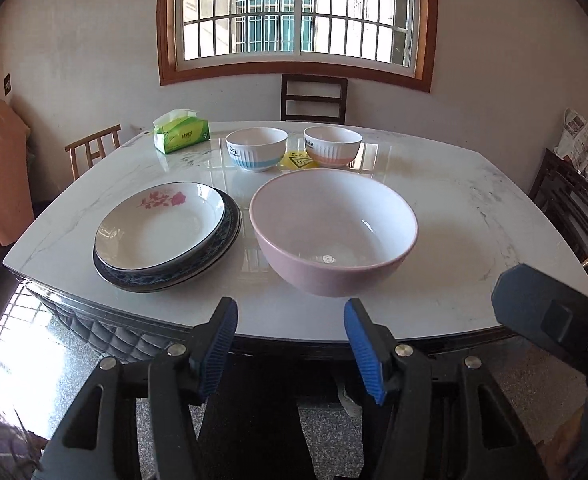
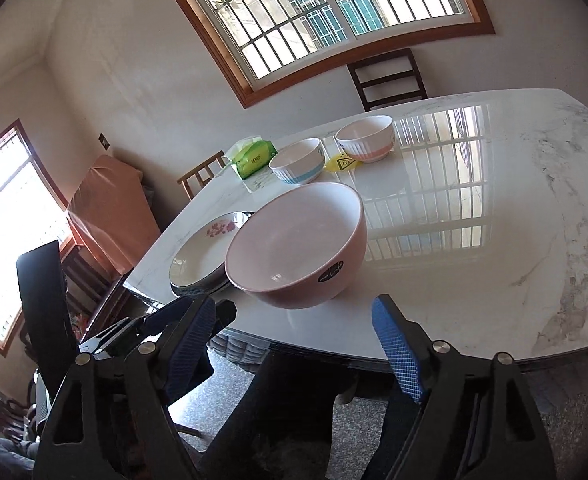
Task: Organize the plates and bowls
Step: 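Open both grippers and pull them back from the pink bowl, then move both grippers to the blue-striped white bowl, then grasp the rim of the blue-striped bowl with both grippers, then lift the blue-striped bowl and carry it over the pink bowl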
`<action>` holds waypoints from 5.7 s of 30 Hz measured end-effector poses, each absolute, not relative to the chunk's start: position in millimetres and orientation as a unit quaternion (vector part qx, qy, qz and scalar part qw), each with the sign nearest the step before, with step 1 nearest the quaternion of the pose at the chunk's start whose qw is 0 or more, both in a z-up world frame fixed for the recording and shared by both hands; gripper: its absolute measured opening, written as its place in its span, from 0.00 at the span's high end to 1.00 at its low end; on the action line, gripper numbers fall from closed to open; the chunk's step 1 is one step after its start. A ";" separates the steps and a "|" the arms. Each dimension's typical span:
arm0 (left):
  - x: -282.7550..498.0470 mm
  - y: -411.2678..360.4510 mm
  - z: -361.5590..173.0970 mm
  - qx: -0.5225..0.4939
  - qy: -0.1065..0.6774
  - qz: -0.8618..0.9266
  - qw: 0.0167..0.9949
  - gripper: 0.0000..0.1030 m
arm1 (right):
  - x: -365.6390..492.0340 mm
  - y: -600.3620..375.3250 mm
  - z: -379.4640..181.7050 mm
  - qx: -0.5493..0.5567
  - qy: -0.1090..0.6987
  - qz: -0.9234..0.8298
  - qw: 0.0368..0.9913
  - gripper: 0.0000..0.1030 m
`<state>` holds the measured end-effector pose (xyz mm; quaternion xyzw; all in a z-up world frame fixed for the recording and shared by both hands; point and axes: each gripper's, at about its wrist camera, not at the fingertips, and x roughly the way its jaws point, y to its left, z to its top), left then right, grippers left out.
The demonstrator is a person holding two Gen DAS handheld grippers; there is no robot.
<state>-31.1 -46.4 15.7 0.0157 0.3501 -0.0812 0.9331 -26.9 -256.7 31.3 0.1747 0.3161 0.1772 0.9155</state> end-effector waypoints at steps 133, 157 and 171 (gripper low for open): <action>169.4 -45.3 89.7 -0.051 0.496 -0.091 0.862 0.89 | 203.0 -273.5 60.7 0.201 0.524 0.247 0.790 0.83; 116.9 -51.0 53.0 -0.041 0.531 -0.088 0.842 0.89 | 134.2 -281.0 26.9 0.218 0.532 0.245 0.781 0.83; 126.5 -48.9 26.4 -0.042 0.557 -0.077 0.826 0.89 | 138.9 -280.0 11.6 0.219 0.542 0.235 0.776 0.80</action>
